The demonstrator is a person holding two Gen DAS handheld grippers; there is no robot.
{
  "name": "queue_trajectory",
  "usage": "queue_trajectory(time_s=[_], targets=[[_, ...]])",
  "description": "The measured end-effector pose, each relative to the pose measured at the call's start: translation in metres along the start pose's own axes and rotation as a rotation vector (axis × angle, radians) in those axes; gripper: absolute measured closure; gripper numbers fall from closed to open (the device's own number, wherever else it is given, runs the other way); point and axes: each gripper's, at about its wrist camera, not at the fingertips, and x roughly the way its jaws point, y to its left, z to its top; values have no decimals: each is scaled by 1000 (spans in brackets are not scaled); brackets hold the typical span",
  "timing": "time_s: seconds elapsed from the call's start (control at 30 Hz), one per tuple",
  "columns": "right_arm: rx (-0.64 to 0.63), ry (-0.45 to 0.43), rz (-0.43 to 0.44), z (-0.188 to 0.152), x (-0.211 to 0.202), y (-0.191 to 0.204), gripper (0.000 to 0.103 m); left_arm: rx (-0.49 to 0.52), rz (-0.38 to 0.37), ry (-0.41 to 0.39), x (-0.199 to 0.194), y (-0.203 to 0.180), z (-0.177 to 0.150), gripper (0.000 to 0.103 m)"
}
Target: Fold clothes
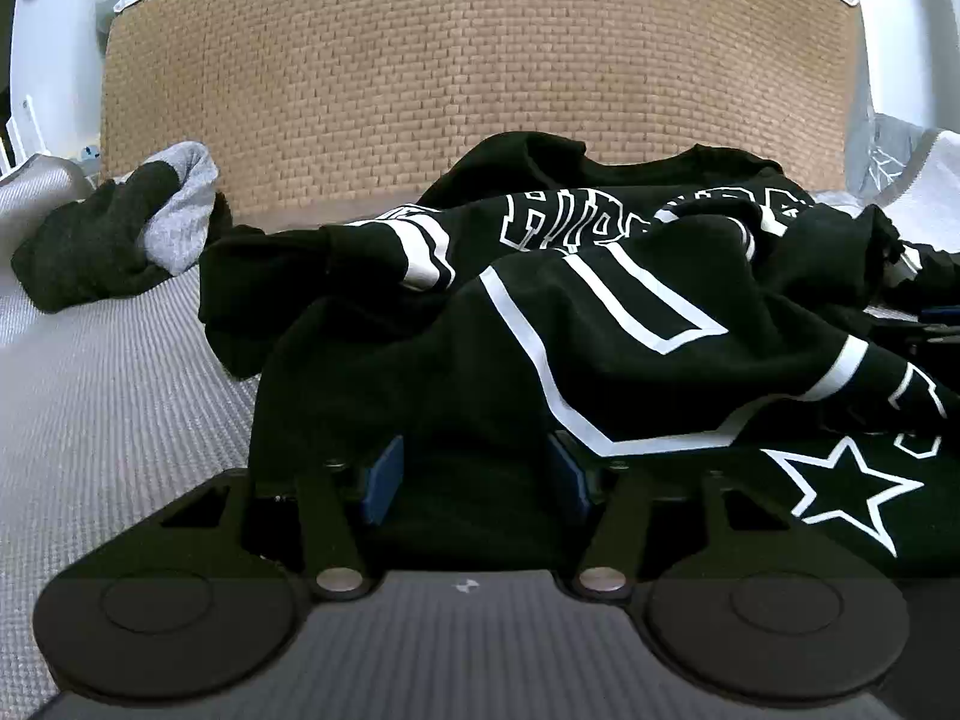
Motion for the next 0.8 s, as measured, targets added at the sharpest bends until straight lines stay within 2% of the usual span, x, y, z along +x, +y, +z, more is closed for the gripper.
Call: queue_trajectory(time_s=[0.63, 0.8], targets=[[12, 12, 15, 3, 0, -1, 41, 0, 5, -10, 2, 2, -1, 46], [21, 16, 13, 3, 1, -2, 38, -4, 1, -12, 1, 4, 0, 46]])
